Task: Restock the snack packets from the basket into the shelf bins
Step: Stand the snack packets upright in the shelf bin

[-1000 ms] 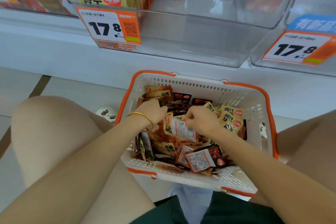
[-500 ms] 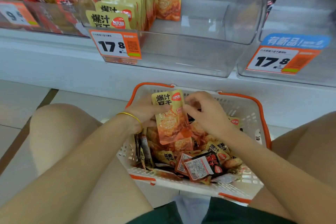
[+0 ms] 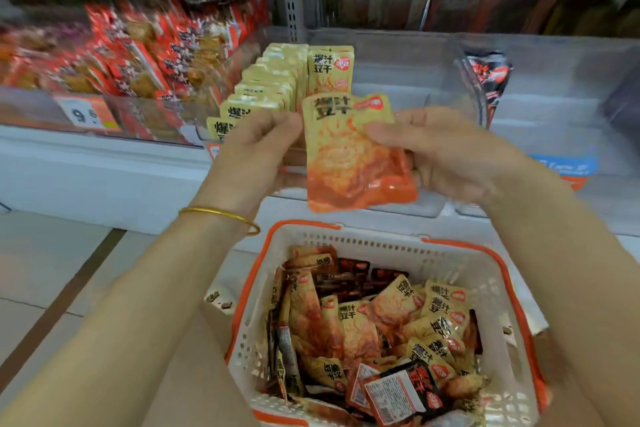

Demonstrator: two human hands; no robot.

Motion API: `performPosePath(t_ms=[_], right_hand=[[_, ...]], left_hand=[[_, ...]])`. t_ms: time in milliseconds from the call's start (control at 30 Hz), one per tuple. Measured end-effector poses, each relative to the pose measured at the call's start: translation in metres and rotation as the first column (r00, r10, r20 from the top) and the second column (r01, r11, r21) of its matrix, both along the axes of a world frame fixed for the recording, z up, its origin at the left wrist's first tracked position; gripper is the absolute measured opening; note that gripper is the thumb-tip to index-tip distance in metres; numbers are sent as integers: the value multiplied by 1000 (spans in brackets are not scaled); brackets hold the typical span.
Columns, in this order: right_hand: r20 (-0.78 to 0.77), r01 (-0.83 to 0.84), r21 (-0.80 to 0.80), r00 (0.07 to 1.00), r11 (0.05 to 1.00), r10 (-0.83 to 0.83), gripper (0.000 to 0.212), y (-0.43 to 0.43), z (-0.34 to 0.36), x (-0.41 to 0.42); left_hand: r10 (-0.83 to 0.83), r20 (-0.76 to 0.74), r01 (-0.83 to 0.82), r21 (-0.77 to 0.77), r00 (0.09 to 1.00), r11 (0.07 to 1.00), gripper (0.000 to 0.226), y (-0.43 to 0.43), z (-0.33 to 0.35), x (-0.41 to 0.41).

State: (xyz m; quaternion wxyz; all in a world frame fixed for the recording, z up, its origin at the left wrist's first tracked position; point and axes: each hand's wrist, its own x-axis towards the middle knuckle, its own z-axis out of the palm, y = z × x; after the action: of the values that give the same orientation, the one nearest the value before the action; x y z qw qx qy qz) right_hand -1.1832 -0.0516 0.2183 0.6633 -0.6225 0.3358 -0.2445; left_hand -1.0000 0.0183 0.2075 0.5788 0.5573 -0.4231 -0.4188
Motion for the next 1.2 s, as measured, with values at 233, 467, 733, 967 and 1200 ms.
performPosePath(t_ms=[233, 467, 733, 967, 1200], right_hand=[[-127, 364, -269, 904, 892, -407, 15, -103, 3, 57], [-492, 196, -569, 696, 799, -522, 29, -181, -52, 105], [-512, 236, -618, 603, 750, -612, 31, -210, -67, 118], [-434, 435, -482, 635, 760, -639, 52, -211, -67, 129], [-368, 576, -261, 682, 774, -632, 62, -208, -67, 127]], left_hand=[[172, 945, 97, -206, 279, 974, 39, -68, -4, 33], [55, 998, 9, -55, -5, 998, 41, -89, -22, 41], [140, 990, 29, -139, -1, 990, 45, -91, -27, 39], [174, 985, 53, -174, 9, 983, 44, -94, -27, 40], [198, 979, 101, -201, 38, 974, 42, -91, -29, 36]])
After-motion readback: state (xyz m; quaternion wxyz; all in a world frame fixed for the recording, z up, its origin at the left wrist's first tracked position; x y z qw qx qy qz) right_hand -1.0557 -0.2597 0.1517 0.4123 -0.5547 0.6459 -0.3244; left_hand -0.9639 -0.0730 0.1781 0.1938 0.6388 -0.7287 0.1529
